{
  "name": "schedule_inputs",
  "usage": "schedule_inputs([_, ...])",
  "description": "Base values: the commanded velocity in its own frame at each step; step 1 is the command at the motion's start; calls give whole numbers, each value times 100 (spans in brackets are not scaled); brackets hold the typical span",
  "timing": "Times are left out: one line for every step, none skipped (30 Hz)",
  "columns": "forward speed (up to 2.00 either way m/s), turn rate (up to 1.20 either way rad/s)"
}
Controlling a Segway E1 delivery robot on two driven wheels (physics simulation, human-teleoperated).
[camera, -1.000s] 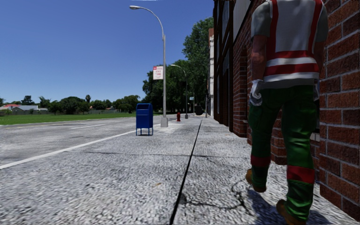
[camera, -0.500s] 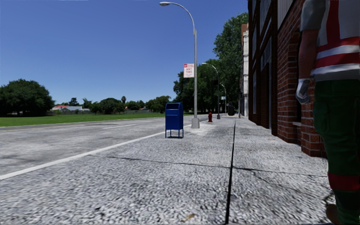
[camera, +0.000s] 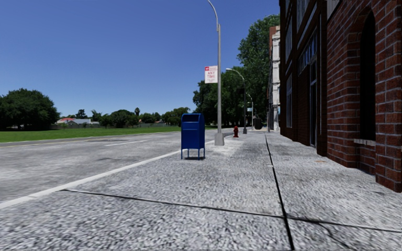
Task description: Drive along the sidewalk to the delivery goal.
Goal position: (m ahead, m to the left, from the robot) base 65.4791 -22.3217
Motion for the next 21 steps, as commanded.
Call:
schedule_inputs([200, -41])
schedule_inputs([200, -50])
schedule_inputs([200, -55])
schedule_inputs([200, -56])
schedule_inputs([200, -56])
schedule_inputs([200, -57])
schedule_inputs([200, -57])
schedule_inputs([200, -58])
schedule_inputs([200, -58])
schedule_inputs([200, -58])
schedule_inputs([200, -58])
schedule_inputs([200, -58])
schedule_inputs([200, -58])
schedule_inputs([200, -58])
schedule_inputs([200, -58])
schedule_inputs([200, -58])
schedule_inputs([200, -58])
schedule_inputs([200, -58])
schedule_inputs([200, -55])
schedule_inputs([200, -55])
schedule_inputs([200, -47])
